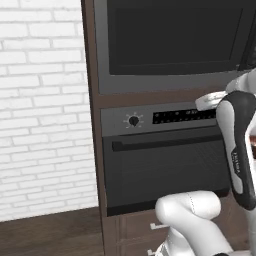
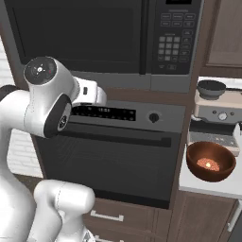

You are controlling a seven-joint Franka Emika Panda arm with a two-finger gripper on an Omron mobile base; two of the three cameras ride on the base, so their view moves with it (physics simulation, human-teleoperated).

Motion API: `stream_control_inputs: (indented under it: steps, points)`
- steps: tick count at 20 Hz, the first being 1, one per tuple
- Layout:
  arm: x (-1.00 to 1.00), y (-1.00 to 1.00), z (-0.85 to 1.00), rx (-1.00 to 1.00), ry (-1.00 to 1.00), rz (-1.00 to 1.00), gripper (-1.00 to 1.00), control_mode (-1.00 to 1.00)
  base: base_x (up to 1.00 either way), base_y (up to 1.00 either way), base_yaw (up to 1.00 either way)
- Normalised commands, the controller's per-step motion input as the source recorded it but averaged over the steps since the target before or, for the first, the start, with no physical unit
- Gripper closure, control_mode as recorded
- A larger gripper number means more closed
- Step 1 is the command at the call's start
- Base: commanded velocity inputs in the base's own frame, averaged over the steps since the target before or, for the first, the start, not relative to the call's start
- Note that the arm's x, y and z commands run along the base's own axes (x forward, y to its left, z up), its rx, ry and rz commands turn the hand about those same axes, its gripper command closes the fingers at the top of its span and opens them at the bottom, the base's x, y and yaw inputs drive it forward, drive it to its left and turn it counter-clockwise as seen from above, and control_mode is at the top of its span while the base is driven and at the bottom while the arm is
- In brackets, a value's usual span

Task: Open the microwave, place the bowl with waffle inside the microwave, then close the microwave door and turn it on.

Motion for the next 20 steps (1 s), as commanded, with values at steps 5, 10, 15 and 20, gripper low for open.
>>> stream_control_inputs:
  steps: [5,10,15,20]
  points:
    - [-0.18,-0.30,0.01,0.00,-0.11,-0.08,-1.00,-1.00,0.00,0.00,0.00]
    - [-0.01,-0.32,0.01,0.02,-0.01,-0.01,-1.00,-1.00,0.00,0.00,0.00]
    - [0.00,-0.55,0.31,0.10,-0.01,-0.04,-1.00,-1.00,0.00,0.00,0.00]
    - [0.02,-0.45,0.58,0.12,0.00,-0.03,-1.00,-1.00,0.00,0.00,0.00]
